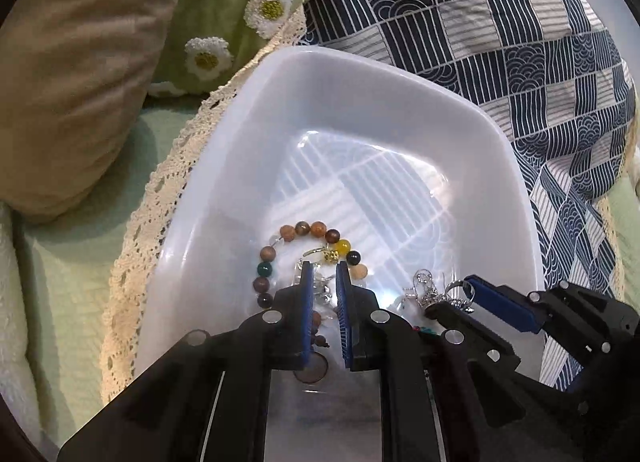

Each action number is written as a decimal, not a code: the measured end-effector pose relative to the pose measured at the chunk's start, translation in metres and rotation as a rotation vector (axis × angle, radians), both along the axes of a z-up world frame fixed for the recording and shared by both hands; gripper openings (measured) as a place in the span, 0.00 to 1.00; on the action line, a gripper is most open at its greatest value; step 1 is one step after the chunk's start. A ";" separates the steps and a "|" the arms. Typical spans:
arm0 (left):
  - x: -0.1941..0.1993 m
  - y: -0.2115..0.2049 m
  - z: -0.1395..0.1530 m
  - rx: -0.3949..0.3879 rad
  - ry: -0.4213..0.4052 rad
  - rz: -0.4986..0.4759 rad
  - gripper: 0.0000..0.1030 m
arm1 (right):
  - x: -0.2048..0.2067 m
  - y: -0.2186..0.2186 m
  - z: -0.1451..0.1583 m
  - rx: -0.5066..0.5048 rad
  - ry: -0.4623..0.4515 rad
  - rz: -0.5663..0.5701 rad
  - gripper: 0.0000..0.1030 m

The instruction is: Organize jewelry

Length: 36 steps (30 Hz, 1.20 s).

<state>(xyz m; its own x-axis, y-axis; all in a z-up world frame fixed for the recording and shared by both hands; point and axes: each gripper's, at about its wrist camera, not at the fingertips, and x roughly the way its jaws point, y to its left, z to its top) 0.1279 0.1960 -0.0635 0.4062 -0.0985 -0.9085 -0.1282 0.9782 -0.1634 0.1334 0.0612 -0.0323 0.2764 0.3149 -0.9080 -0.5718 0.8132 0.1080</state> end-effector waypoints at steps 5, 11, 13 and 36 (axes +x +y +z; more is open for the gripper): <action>-0.006 0.003 0.017 0.004 -0.048 0.018 0.41 | 0.001 -0.008 0.009 0.026 0.002 -0.026 0.28; -0.024 0.000 0.055 0.016 -0.183 0.023 0.70 | 0.001 -0.029 0.040 0.090 -0.025 -0.075 0.34; -0.034 -0.006 0.069 0.058 -0.235 0.017 0.82 | -0.001 -0.040 0.051 0.110 -0.038 -0.091 0.34; -0.142 -0.102 0.070 0.122 -0.251 -0.064 0.91 | -0.088 -0.162 0.063 0.194 -0.124 -0.278 0.86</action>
